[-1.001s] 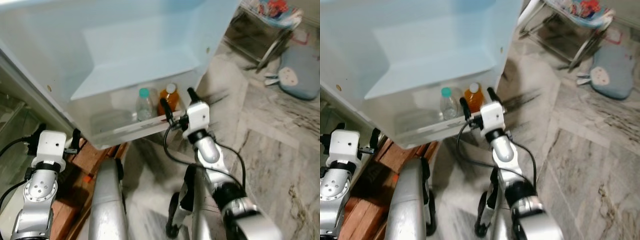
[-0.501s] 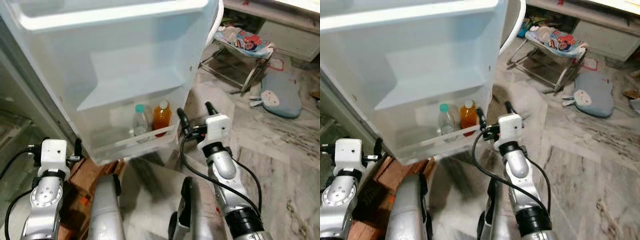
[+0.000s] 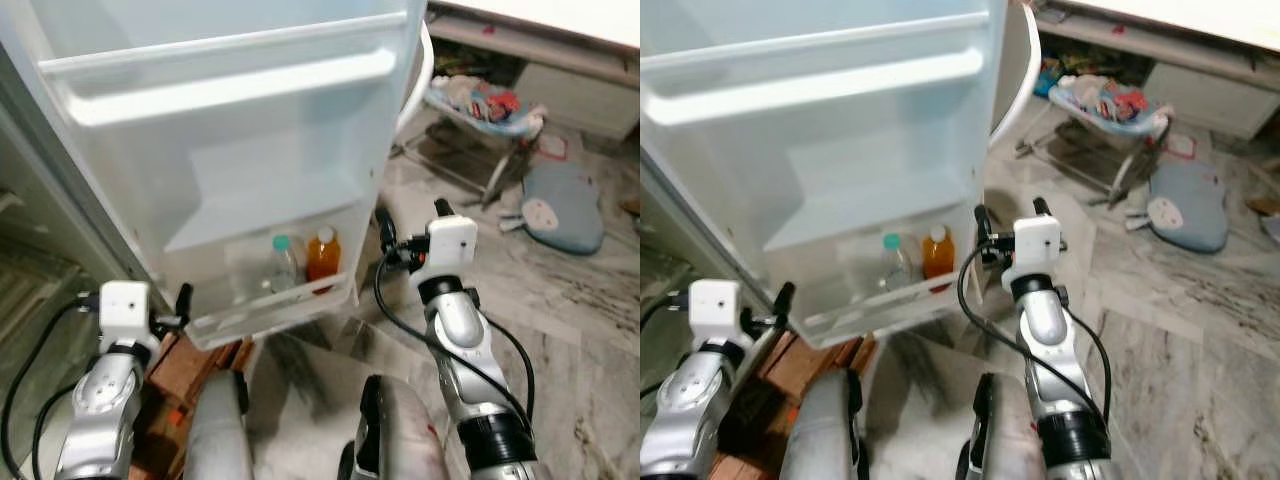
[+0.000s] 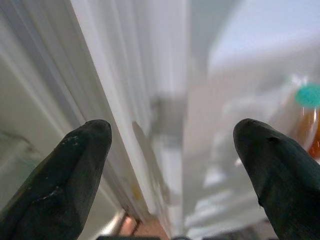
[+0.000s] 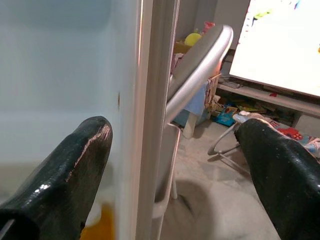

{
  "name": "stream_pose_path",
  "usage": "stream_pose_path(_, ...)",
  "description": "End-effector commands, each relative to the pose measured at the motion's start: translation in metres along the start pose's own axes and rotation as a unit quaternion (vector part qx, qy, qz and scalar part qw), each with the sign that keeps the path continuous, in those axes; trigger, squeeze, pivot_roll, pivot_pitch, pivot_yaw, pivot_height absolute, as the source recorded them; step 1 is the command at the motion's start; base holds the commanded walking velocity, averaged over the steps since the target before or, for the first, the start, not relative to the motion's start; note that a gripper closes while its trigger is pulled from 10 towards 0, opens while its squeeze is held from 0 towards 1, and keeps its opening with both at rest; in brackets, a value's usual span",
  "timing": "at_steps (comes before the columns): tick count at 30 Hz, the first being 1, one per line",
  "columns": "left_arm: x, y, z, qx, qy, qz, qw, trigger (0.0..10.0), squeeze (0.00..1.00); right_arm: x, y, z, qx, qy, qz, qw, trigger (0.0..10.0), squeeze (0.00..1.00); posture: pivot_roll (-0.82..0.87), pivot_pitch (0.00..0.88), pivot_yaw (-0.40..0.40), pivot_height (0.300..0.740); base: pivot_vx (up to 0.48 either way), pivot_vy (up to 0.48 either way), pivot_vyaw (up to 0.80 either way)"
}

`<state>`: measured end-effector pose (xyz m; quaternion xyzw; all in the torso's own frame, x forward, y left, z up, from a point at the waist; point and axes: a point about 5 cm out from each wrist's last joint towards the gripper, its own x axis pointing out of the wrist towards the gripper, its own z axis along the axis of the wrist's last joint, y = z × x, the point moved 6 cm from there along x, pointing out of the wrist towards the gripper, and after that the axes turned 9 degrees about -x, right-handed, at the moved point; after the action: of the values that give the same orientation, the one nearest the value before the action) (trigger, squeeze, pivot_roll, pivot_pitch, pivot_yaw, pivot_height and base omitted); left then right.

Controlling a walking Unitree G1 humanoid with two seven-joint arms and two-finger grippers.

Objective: Restocking fridge

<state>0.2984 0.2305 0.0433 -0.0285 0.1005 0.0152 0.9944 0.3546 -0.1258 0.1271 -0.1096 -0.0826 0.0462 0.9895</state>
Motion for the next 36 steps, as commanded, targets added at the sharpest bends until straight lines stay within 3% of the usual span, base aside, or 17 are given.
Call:
stream_pose_path(1,0.001,0.0,0.007,0.015,-0.014,0.001,1.0,10.0,0.0,0.005,-0.008,0.01,0.0,-0.013,-0.014,1.0,10.0,0.0,0.13,0.0,-0.041,0.706,0.0,0.0,0.0)
stream_pose_path(5,0.003,0.004,0.007,0.026,-0.014,0.02,0.999,10.0,0.0,0.006,-0.009,0.003,0.007,0.016,-0.016,1.0,10.0,0.0,0.13,0.0,-0.042,0.74,0.0,0.0,0.0)
stream_pose_path(17,0.006,-0.005,0.008,0.033,-0.018,0.013,0.999,10.0,0.0,0.004,-0.002,-0.002,0.005,0.024,-0.003,1.0,10.0,0.0,0.13,0.0,-0.049,0.74,0.0,0.0,0.0)
stream_pose_path(22,0.007,-0.005,0.01,0.046,-0.024,0.012,0.999,10.0,0.0,0.001,0.008,-0.011,0.046,0.05,0.031,0.997,10.0,0.0,0.13,0.0,-0.049,0.74,0.0,0.0,0.0)
stream_pose_path(31,0.009,-0.009,0.011,0.048,-0.029,0.009,0.998,10.0,0.0,0.0,0.003,-0.018,0.045,0.065,0.018,0.997,10.0,0.0,0.13,0.0,-0.053,0.74,0.0,-0.357,0.0)
stream_pose_path(36,0.009,-0.011,0.011,0.05,-0.032,0.007,0.998,10.0,0.0,0.005,0.008,-0.004,0.021,0.033,0.038,0.998,10.0,0.0,0.13,0.0,-0.056,0.74,0.0,-0.437,0.0)
